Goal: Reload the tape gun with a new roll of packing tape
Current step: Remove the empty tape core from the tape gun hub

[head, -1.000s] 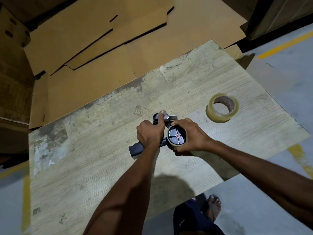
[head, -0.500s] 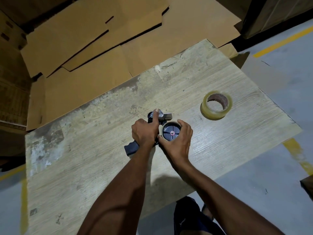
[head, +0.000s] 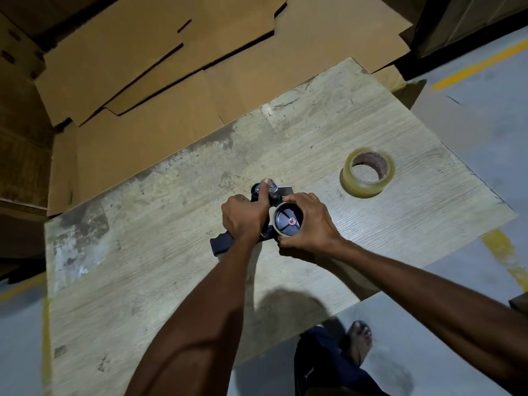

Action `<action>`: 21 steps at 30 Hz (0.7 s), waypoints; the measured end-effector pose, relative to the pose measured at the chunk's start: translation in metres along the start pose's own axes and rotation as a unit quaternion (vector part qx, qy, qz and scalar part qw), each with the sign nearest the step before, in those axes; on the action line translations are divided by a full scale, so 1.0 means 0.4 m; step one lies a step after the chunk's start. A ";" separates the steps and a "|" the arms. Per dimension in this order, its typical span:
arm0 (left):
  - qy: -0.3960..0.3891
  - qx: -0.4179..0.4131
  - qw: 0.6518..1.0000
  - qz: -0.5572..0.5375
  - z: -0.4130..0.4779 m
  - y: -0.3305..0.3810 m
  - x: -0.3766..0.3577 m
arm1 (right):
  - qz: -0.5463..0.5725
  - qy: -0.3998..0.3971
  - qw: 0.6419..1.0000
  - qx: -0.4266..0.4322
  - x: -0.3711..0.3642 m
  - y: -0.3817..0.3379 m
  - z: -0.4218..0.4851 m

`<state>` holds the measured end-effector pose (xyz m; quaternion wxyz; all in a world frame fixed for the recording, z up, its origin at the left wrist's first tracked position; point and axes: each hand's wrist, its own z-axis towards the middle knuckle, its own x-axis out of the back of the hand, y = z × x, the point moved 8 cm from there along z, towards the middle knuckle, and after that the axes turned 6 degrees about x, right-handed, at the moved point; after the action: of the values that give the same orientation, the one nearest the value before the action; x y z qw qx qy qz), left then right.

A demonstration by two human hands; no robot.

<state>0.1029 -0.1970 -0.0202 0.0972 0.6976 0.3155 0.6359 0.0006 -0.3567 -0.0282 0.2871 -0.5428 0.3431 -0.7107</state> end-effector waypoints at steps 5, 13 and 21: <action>0.001 -0.014 1.000 0.000 -0.006 0.007 -0.009 | -0.016 -0.096 0.995 0.016 0.005 0.016 0.015; 0.001 -0.021 1.000 0.021 -0.004 0.005 -0.019 | 0.004 0.118 0.983 -0.143 0.000 0.012 -0.094; 0.003 -0.010 1.000 0.023 0.000 0.003 -0.022 | -0.045 0.116 0.984 -0.132 -0.003 0.043 -0.073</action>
<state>0.1036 -0.2029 -0.0269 0.0886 0.7019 0.2927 0.6433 -0.0268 -0.3610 -0.0475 0.1394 -0.5049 0.4400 -0.7294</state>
